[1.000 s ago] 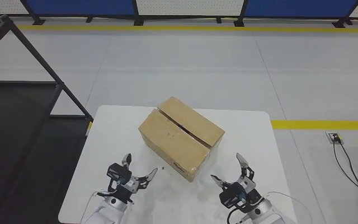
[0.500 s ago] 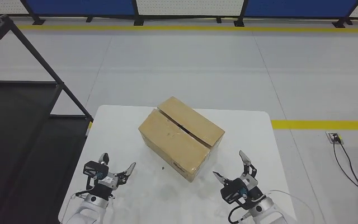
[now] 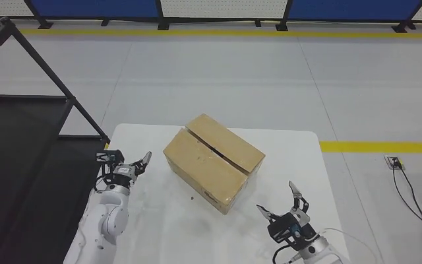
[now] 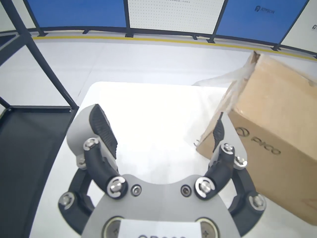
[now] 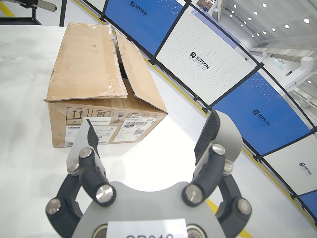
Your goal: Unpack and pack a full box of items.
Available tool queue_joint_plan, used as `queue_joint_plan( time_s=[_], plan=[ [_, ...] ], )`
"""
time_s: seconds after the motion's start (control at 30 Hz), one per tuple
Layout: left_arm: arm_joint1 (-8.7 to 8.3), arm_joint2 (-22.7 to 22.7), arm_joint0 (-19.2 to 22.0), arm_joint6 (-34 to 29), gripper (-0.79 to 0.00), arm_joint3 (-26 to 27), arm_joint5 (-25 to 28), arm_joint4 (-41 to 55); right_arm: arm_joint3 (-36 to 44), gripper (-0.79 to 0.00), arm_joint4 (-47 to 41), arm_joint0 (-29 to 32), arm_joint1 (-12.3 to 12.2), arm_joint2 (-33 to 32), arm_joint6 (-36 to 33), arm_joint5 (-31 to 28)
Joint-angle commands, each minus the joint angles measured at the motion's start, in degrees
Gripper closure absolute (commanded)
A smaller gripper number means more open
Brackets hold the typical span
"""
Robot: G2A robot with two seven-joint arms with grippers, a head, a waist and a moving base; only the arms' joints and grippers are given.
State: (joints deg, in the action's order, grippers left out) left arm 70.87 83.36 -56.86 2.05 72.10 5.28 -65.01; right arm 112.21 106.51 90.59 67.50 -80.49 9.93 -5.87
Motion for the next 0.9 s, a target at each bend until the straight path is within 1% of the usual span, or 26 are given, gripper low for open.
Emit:
queue_joint_plan(
  time_s=[0.0, 0.1, 0.27, 0.37, 0.47, 0.67, 0.8, 0.87],
  plan=[
    [0.45, -1.7, 3.7, 0.1, -0.785, -4.2, 0.8, 0.5, 0.2, -0.785, -0.5, 1.6, 0.0, -0.9, 0.5, 0.9],
    [0.91, -4.5, 7.9, 1.1, -0.785, -9.2, 0.9, -2.5, 0.5, -0.785, -1.0, 3.6, -0.1, -2.0, 1.3, 1.9],
    [1.88, -7.9, 14.2, 2.8, -0.785, -18.1, 1.5, -3.9, 1.1, -0.785, -1.9, 6.8, -0.2, -4.0, 3.3, 2.9],
    [2.32, -9.7, 17.6, 4.5, -0.785, -23.4, 0.8, -6.3, 1.3, -0.785, -2.5, 8.4, -0.3, -5.1, 5.3, 2.6],
    [2.8, -11.1, 20.3, 5.7, -0.785, -28.0, 2.4, -6.9, 1.3, -0.785, -2.7, 9.4, -0.4, -5.9, 7.4, 1.3],
    [3.58, -13.8, 23.6, 8.5, -0.785, -34.4, 7.2, -8.6, 0.7, -0.785, -2.7, 9.7, -0.7, -7.0, 8.6, -1.8],
    [3.7, -14.8, 24.4, 10.5, -0.785, -36.4, 10.3, -9.5, -0.8, -0.785, -3.6, 8.0, -0.9, -7.2, 7.1, -6.6],
    [3.67, -14.8, 24.3, 11.4, -0.785, -36.9, 10.8, -9.8, -2.0, -0.785, -5.2, 6.5, -1.1, -7.4, 7.4, -10.2]
  ],
)
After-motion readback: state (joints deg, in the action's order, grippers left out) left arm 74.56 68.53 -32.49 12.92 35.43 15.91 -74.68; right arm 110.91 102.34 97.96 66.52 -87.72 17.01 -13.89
